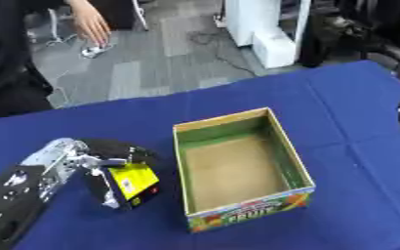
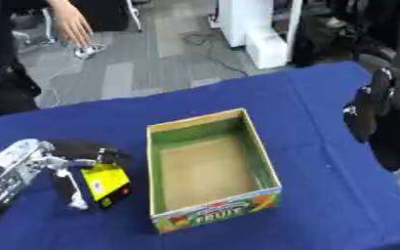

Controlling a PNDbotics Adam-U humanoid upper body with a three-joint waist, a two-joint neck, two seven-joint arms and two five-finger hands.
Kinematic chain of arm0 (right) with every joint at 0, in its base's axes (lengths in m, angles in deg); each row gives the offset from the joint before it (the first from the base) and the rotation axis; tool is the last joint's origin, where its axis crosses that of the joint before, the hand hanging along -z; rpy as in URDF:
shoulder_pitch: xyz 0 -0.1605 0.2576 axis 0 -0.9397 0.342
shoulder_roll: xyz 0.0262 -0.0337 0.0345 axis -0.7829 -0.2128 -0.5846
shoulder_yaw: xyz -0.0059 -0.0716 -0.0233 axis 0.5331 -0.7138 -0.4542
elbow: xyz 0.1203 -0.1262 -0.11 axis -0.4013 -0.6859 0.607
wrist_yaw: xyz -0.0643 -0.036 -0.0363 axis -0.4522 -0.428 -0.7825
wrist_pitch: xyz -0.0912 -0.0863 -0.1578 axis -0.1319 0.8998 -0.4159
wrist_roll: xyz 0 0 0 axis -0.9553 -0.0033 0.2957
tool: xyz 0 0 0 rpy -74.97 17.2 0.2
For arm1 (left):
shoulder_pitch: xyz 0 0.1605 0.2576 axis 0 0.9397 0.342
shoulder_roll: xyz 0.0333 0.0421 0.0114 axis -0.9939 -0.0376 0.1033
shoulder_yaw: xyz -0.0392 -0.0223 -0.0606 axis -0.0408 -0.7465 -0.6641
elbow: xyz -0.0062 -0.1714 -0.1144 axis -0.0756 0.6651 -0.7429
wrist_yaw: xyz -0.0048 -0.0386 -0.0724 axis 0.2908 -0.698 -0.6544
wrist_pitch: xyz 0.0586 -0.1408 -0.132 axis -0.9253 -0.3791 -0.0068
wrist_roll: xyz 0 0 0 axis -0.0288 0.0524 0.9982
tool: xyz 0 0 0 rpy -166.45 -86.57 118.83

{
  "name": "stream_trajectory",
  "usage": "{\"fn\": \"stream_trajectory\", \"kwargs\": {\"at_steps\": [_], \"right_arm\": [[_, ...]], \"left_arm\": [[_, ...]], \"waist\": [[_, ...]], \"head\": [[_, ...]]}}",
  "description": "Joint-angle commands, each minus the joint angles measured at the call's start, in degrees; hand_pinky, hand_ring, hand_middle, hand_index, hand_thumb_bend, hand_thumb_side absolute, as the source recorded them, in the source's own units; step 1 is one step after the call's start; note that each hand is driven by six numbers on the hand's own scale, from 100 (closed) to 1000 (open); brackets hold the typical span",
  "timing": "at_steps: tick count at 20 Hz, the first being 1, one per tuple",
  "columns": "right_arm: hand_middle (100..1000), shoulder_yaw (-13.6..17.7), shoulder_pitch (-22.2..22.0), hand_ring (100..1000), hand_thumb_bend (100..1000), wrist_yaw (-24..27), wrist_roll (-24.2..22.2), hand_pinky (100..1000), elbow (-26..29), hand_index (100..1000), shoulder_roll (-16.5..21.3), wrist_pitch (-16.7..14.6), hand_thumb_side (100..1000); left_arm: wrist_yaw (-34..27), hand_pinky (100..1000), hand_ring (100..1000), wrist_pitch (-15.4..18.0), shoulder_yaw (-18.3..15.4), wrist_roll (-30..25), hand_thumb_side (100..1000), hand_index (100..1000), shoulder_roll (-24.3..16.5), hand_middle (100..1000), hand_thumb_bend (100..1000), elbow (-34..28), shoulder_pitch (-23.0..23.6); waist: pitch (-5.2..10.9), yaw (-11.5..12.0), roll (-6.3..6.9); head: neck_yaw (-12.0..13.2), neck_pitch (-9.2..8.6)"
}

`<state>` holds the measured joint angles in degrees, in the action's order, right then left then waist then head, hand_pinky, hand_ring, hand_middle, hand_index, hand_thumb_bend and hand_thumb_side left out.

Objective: Pick up objects on the table and place them in the box.

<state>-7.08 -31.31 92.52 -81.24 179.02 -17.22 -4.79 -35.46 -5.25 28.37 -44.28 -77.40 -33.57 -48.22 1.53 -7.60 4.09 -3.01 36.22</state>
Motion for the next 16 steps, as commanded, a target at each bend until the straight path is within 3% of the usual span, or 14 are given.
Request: {"fn": "stream_trajectory", "kwargs": {"at_steps": [1, 4, 10, 16], "right_arm": [[392, 0.44, 0.72, 312, 100, 0.12, -0.02, 150, 0.75, 501, 0.97, -0.01, 1000], [392, 0.45, 0.7, 312, 100, 0.11, -0.02, 150, 0.75, 501, 0.97, -0.05, 1000], [392, 0.45, 0.64, 312, 100, 0.02, 0.0, 150, 0.75, 501, 0.97, -0.11, 1000], [392, 0.43, 0.53, 312, 100, -0.08, -0.03, 150, 0.75, 501, 1.02, -0.22, 1000]], "left_arm": [[0.15, 1000, 966, 12.93, -0.79, -12.14, 242, 963, -0.5, 1000, 246, -0.24, -1.34], [-0.48, 959, 932, 12.93, -0.8, -12.36, 212, 972, -0.33, 1000, 231, 0.29, -1.32], [-3.64, 624, 760, 12.93, -0.87, -12.39, 155, 889, -0.12, 952, 275, 0.11, -1.38], [-6.61, 568, 739, 12.93, -0.52, -11.09, 129, 849, -0.65, 914, 217, -1.64, -1.39]], "waist": [[0.43, 0.07, -0.19], [0.42, 0.09, -0.2], [0.4, 0.16, -0.18], [0.42, 0.26, -0.16]], "head": [[0.43, -0.62], [0.45, -0.59], [0.64, -0.22], [1.06, -0.13]]}}
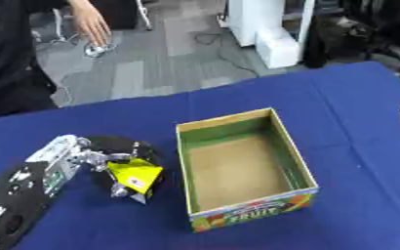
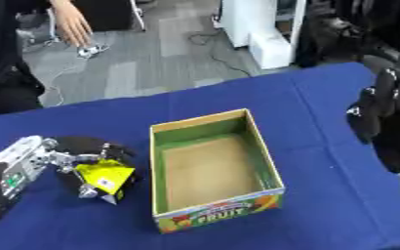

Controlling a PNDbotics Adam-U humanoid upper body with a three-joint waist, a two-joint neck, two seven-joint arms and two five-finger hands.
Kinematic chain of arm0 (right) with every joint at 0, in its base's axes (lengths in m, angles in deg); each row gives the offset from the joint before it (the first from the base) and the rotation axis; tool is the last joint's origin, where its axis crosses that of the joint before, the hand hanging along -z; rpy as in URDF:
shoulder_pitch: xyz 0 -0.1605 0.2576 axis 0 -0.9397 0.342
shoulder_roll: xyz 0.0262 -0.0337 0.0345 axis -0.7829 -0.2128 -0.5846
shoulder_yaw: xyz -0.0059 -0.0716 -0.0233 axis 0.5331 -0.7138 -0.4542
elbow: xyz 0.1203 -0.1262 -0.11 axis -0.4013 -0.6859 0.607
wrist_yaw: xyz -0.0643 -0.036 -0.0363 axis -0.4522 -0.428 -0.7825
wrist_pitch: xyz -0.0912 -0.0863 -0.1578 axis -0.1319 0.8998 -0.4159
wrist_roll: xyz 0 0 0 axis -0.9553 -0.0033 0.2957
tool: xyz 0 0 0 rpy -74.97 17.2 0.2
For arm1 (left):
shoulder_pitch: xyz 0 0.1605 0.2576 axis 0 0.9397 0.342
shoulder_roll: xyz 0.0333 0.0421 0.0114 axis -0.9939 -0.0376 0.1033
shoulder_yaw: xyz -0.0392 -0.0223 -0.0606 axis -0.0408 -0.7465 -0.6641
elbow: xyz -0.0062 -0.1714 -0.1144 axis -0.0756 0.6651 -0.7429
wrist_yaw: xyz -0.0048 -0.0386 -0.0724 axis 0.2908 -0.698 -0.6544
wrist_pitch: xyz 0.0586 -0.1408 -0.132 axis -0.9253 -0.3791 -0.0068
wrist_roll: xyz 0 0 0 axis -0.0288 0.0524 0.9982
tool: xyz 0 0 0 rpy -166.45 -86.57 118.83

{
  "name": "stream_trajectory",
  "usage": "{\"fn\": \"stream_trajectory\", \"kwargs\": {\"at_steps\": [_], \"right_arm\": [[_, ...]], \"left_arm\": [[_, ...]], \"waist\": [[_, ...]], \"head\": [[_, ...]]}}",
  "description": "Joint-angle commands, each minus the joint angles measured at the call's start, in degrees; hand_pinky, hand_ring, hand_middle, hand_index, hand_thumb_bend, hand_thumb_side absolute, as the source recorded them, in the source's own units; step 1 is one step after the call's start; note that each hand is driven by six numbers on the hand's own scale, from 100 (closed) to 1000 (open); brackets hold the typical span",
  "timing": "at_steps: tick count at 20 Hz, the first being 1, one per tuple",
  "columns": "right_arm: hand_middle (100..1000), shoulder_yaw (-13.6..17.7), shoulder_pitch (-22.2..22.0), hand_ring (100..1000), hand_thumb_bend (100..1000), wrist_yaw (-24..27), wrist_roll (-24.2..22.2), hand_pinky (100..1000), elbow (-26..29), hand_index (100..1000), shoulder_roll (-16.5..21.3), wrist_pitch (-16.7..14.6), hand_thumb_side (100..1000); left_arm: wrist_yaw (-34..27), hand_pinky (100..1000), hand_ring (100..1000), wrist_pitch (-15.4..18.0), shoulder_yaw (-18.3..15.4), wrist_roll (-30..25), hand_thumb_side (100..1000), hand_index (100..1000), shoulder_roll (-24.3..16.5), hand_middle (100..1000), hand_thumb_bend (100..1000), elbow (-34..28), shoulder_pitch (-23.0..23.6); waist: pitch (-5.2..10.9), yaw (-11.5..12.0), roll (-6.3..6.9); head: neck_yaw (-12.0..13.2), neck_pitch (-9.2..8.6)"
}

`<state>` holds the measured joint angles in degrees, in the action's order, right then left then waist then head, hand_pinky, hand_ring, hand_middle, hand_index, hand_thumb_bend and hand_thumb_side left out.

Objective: Pick up objects on the table and place them in the box.

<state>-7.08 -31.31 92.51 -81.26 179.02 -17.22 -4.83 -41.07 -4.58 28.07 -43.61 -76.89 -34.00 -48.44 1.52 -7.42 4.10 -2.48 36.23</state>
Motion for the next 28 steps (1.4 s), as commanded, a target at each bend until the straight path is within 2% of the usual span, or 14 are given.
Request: {"fn": "stream_trajectory", "kwargs": {"at_steps": [1, 2, 3, 5, 21, 28], "right_arm": [[392, 0.43, 0.52, 312, 100, -0.09, 0.0, 150, 0.75, 501, 1.03, -0.2, 1000], [392, 0.43, 0.5, 312, 100, -0.11, 0.0, 150, 0.75, 501, 1.03, -0.22, 1000], [392, 0.43, 0.49, 313, 100, -0.12, -0.01, 151, 0.75, 501, 1.03, -0.23, 1000], [392, 0.44, 0.46, 313, 100, -0.15, 0.01, 151, 0.75, 501, 1.04, -0.25, 1000], [392, 0.54, 0.04, 313, 100, -0.32, 0.09, 151, 0.75, 501, 1.1, -0.46, 1000], [392, 0.62, -0.24, 313, 100, -0.5, 0.2, 151, 0.75, 501, 1.18, -0.58, 1000]], "left_arm": [[-1.14, 562, 736, 12.26, -0.22, -11.63, 127, 839, -1.2, 910, 198, -1.31, -1.17], [-1.29, 552, 733, 12.26, -0.25, -11.46, 125, 827, -1.23, 904, 175, -1.42, -1.18], [-1.44, 505, 723, 12.26, -0.31, -11.23, 127, 810, -1.28, 891, 134, -1.55, -1.18], [-1.73, 492, 715, 12.26, -0.46, -10.59, 129, 785, -1.38, 875, 100, -1.86, -1.2], [-0.29, 464, 695, 12.25, -2.72, -4.79, 109, 723, -2.57, 839, 100, -5.62, -1.79], [0.67, 453, 697, 10.97, -3.54, -2.39, 100, 698, -3.67, 826, 100, -8.97, -2.72]], "waist": [[0.43, 0.09, -0.18], [0.43, 0.11, -0.18], [0.43, 0.13, -0.17], [0.43, 0.16, -0.17], [0.59, 0.62, -0.19], [0.74, 0.97, -0.13]], "head": [[0.54, -0.16], [0.53, -0.15], [0.53, -0.16], [0.51, -0.18], [0.15, -0.27], [-0.33, -0.49]]}}
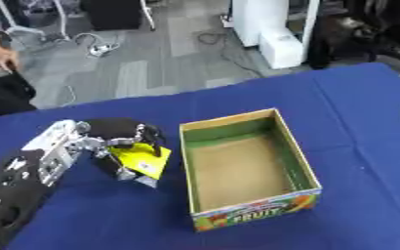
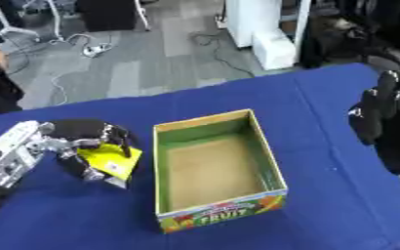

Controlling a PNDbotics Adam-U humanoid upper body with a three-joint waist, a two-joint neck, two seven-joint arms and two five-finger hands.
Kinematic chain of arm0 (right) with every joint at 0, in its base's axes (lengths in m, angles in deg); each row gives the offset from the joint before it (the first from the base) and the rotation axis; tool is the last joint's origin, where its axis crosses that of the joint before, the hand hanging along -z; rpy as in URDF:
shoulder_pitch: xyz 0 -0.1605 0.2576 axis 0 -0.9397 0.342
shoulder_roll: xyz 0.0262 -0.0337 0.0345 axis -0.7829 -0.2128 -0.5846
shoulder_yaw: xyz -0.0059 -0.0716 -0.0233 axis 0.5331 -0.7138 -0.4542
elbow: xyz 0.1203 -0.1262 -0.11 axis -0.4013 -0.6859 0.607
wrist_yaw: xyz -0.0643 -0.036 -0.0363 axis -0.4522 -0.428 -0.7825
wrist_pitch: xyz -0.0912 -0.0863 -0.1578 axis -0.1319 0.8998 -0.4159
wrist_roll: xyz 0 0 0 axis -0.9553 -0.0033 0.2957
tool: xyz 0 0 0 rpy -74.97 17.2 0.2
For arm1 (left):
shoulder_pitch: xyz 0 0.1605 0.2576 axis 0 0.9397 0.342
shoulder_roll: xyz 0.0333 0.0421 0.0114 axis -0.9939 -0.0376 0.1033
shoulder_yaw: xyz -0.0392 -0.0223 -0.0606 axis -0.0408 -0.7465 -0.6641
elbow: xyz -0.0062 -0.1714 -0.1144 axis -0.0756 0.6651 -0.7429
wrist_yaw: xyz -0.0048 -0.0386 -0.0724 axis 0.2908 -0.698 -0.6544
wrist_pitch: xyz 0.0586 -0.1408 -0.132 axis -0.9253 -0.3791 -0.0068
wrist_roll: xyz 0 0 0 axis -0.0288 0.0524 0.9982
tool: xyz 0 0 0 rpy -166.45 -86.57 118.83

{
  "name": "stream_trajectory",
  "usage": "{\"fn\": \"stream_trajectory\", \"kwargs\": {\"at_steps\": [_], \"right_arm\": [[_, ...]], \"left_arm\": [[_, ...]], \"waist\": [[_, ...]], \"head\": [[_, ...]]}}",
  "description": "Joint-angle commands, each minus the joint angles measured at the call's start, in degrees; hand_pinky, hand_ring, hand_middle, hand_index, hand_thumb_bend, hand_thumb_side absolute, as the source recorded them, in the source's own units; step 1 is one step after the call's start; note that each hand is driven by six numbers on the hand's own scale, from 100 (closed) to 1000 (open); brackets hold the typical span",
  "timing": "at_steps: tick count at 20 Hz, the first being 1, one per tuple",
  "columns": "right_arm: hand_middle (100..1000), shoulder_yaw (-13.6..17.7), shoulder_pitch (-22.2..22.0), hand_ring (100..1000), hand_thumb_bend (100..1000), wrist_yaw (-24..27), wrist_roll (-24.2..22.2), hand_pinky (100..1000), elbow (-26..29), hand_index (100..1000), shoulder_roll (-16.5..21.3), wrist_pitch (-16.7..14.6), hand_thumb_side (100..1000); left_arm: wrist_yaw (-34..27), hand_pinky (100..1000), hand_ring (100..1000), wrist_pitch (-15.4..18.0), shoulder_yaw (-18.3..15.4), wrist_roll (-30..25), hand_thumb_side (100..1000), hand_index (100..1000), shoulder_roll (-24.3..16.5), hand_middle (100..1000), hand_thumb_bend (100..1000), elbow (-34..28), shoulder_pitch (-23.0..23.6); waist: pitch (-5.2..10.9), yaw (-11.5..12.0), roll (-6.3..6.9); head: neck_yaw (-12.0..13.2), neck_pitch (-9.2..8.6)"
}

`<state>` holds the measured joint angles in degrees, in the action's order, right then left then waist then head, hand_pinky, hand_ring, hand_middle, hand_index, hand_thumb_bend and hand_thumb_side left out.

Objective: Pick up objects on the table and place them in the box.

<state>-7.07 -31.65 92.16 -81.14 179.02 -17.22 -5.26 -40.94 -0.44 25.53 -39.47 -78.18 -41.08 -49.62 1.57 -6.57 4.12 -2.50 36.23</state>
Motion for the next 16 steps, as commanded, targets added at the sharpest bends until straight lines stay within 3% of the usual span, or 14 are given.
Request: {"fn": "stream_trajectory", "kwargs": {"at_steps": [1, 8, 16], "right_arm": [[392, 0.63, 0.04, 313, 100, -0.17, 0.1, 151, 0.75, 501, 1.2, -0.17, 1000], [392, 0.77, -0.27, 313, 100, -0.17, 0.28, 151, 0.75, 501, 1.32, -0.3, 1000], [392, 0.79, -0.23, 312, 100, -0.02, 0.44, 151, 0.75, 501, 1.26, -0.21, 1000]], "left_arm": [[0.6, 454, 699, 6.59, -1.01, -6.37, 100, 696, -2.64, 825, 100, -2.41, -1.74], [0.73, 453, 706, 4.86, -1.47, -5.73, 100, 674, -4.15, 818, 100, -6.3, -2.91], [1.23, 446, 711, 3.22, -2.65, -4.53, 100, 661, -2.78, 815, 100, -9.79, -4.63]], "waist": [[0.73, 0.19, -0.13], [1.01, 0.55, -0.1], [1.18, 0.46, -0.2]], "head": [[-0.54, -0.63], [-1.36, -1.34], [-1.9, -2.53]]}}
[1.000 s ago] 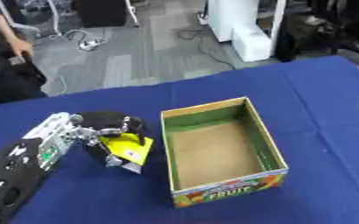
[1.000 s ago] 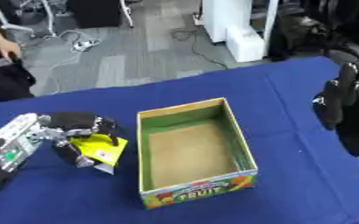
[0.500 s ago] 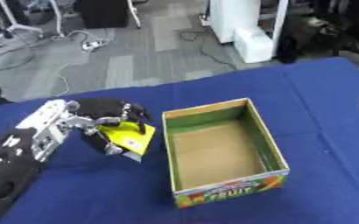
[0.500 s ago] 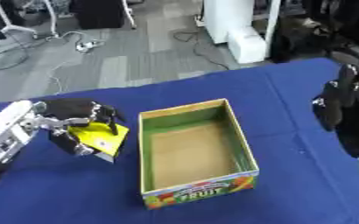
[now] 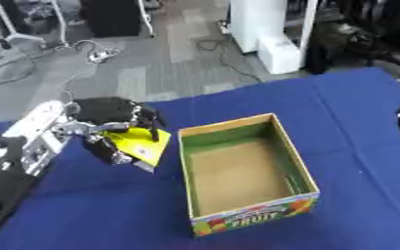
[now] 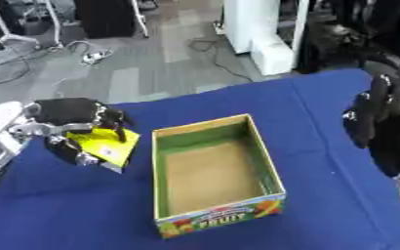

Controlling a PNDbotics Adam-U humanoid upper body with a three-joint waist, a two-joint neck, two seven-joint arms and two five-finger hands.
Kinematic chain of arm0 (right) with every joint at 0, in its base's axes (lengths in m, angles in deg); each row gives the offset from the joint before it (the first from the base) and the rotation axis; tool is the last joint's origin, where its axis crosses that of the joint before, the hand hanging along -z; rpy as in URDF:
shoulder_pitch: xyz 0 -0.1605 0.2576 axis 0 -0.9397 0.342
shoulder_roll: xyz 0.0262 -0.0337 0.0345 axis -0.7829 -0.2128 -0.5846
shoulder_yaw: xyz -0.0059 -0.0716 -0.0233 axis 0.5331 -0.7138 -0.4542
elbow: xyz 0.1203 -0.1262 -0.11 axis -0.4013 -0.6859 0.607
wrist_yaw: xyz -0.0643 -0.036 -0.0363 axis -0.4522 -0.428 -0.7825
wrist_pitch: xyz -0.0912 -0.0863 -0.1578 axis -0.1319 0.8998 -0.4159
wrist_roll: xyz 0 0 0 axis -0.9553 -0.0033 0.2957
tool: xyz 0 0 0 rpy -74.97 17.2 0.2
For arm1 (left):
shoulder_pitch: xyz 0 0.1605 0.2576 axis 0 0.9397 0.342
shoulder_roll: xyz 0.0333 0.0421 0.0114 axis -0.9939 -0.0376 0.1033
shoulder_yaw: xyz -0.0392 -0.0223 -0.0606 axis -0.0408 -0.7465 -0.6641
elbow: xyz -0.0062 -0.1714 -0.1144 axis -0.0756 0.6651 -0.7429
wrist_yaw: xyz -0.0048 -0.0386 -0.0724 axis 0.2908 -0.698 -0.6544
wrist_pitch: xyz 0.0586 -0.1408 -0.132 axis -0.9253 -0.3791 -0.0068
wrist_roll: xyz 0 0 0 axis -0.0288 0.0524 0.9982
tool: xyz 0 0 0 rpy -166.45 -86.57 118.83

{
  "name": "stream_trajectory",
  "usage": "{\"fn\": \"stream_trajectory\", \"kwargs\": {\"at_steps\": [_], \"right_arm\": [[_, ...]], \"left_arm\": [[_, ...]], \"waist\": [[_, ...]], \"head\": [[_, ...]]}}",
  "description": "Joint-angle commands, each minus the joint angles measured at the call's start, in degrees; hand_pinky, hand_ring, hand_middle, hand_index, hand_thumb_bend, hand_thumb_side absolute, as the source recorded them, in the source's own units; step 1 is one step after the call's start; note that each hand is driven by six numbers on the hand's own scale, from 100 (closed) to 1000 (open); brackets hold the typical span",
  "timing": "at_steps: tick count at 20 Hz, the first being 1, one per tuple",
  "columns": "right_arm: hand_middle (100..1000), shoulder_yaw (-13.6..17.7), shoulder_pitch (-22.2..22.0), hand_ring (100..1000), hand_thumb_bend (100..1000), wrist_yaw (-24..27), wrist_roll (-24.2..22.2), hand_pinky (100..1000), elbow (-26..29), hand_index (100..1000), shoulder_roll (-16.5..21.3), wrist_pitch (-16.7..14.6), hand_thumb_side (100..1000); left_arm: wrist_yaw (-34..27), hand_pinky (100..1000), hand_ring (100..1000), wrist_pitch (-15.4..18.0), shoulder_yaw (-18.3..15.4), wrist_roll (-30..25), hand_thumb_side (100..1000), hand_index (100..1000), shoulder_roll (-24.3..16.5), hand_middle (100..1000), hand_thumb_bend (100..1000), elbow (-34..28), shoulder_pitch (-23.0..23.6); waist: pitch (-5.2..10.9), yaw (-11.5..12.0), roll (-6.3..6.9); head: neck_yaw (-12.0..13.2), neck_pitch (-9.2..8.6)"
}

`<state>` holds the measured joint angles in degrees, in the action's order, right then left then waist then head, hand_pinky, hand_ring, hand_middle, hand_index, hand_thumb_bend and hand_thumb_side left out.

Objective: Pick up objects on the table and place them in the box.

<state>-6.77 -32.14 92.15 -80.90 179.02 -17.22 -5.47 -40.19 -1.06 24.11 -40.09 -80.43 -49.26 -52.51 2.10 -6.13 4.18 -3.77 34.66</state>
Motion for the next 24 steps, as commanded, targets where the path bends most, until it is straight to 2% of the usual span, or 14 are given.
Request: {"fn": "stream_trajectory", "kwargs": {"at_steps": [1, 11, 24], "right_arm": [[392, 0.49, 0.31, 312, 100, 0.05, 0.23, 151, 0.75, 501, 1.25, 0.04, 1000], [392, 0.21, 1.42, 312, 100, 1.1, 0.15, 151, 0.75, 500, 1.17, 0.73, 1000], [390, -0.58, 3.13, 312, 100, 2.74, -0.68, 151, 0.75, 500, 1.05, 1.93, 1000]], "left_arm": [[0.63, 447, 711, 3.79, -1.29, -3.81, 100, 660, -0.25, 815, 100, -1.82, -2.06], [3.76, 428, 703, 4.56, -1.9, -1.95, 100, 654, 5.53, 812, 100, 0.21, -4.68], [10.74, 389, 684, 8.12, -3.15, 1.79, 100, 651, 16.68, 817, 100, 9.5, -7.1]], "waist": [[0.67, -0.03, -0.26], [0.68, -1.04, -0.34], [0.65, -2.32, -0.46]], "head": [[-0.65, -1.12], [-0.02, -2.42], [2.29, -4.26]]}}
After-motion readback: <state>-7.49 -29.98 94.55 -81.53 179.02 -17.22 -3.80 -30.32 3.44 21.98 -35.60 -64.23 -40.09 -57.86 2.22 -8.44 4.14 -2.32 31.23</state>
